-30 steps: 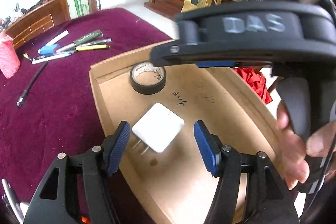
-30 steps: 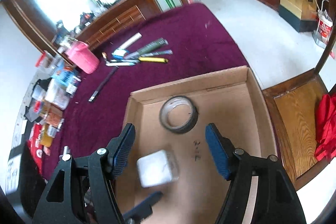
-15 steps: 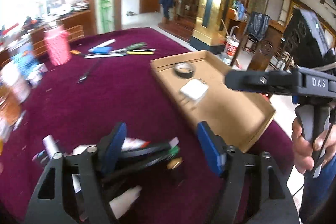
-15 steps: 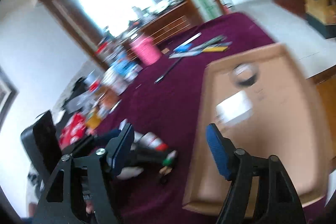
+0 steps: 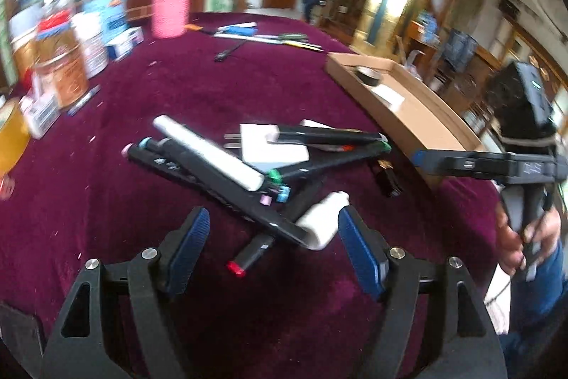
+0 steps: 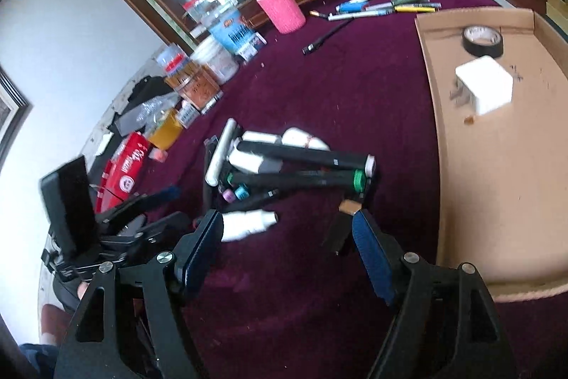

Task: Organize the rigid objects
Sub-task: 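Return the left tool to the pile and grasp a black marker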

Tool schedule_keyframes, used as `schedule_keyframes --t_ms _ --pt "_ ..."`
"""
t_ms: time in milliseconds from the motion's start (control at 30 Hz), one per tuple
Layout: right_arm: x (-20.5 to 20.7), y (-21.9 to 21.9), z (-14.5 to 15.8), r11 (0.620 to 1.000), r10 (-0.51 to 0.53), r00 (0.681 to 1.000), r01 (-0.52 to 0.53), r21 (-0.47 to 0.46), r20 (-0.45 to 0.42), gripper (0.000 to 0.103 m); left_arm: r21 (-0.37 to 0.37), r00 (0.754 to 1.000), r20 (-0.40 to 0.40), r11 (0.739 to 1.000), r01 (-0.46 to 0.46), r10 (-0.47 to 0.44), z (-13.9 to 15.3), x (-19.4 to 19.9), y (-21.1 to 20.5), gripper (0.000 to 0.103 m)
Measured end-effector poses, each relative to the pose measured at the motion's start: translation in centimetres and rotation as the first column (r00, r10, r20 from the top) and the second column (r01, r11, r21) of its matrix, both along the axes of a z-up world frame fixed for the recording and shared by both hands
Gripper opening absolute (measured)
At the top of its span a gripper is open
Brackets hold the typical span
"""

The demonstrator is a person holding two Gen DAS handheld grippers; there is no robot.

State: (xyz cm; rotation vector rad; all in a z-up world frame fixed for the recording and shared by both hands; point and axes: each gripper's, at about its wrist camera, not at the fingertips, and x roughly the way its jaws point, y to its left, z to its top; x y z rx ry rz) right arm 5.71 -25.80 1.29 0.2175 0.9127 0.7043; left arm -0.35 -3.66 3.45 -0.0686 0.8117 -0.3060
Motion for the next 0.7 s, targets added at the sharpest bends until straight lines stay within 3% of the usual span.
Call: schedule_keyframes --t_ms 133,200,267,333,467,667,700 --pt "-1.4 -0.2 -0.1 1.000 0.004 0.999 -0.003 -0.021 0.032 0.070 0.046 1.000 -0.008 0.999 0.000 0.001 -0.2 0.4 0.3 0.075" --pt "-2.0 -0.2 -0.2 0.999 0.022 0.999 -0.021 -0.025 0.043 0.070 -0.063 0.996 -0.070 0.996 -0.058 0.054 -0.2 1.5 2.6 0.075" --pt "-2.3 -0.2 -0.3 0.999 0.022 0.998 -0.021 -0.031 0.053 0.070 -0.179 0.976 -0.175 0.970 -0.162 0.131 -1.0 3.1 5.0 0.075" --pt "-2.4 -0.1 -0.2 0.999 0.031 0.998 -0.031 -0.010 0.053 0.070 -0.207 0.957 -0.230 0.952 -0.228 0.179 -1.7 4.0 6.1 0.074" --pt "-3.0 0.2 0.0 0.999 0.048 0.997 -0.047 -0.003 0.067 0.070 -0.184 0.934 -0.281 0.942 -0.279 0.222 -2.5 6.0 5.7 0.074" --pt "-3.3 -0.2 0.1 0.999 0.044 0.997 -0.044 -0.002 0.066 0.070 -0.037 0.923 -0.272 0.956 -0.291 0.271 -3.6 6.9 5.4 0.073" --pt "-3.4 -0.4 0.1 0.999 0.044 0.997 -0.044 -0.001 0.067 0.070 -0.032 0.925 -0.272 0.958 -0.284 0.265 -3.6 6.7 5.7 0.068"
